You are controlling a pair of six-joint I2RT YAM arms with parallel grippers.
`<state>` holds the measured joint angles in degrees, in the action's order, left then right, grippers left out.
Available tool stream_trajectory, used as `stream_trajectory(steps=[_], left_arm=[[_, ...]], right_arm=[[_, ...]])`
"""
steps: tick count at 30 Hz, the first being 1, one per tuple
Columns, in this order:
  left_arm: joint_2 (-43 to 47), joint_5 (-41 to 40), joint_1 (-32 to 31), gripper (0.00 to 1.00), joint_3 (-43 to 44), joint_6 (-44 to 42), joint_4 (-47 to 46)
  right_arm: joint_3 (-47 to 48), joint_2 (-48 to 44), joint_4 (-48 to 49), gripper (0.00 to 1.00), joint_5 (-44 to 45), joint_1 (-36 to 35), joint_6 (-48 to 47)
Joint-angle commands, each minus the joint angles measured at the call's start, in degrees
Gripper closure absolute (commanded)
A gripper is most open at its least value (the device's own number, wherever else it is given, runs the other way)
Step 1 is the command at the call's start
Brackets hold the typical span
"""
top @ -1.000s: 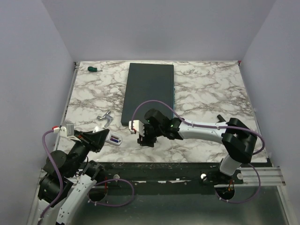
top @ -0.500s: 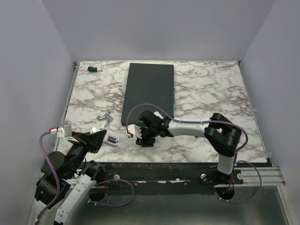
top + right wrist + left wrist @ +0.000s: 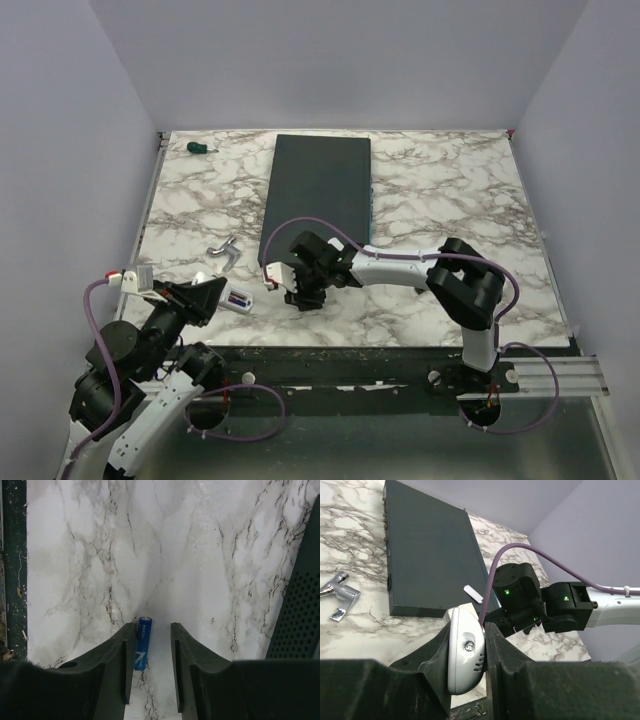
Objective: Load the batteries into the remote control
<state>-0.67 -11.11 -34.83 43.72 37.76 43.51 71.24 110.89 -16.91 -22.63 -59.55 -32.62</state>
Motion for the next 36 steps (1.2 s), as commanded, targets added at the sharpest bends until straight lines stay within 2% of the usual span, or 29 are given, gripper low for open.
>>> stream_trajectory(steps=[1,18,36], left_arm=[[8.1,-4.4,-2.1,1.00,1.0,0.6,1.2],[9.8,-8.8,-6.3,1.00,0.6,1.5,1.8],[10.2,-10.9,-8.1,1.00,0.7,2.1,1.8]], right_arm=[[1.4,1.0,-3.2,0.61,-1.8,0.1,0.1],[4.1,5.0,-3.8,0.69,-0.5,0.1,5.5],[1.7,2.6,-6.8,0.63,2.0,0.0,5.7]])
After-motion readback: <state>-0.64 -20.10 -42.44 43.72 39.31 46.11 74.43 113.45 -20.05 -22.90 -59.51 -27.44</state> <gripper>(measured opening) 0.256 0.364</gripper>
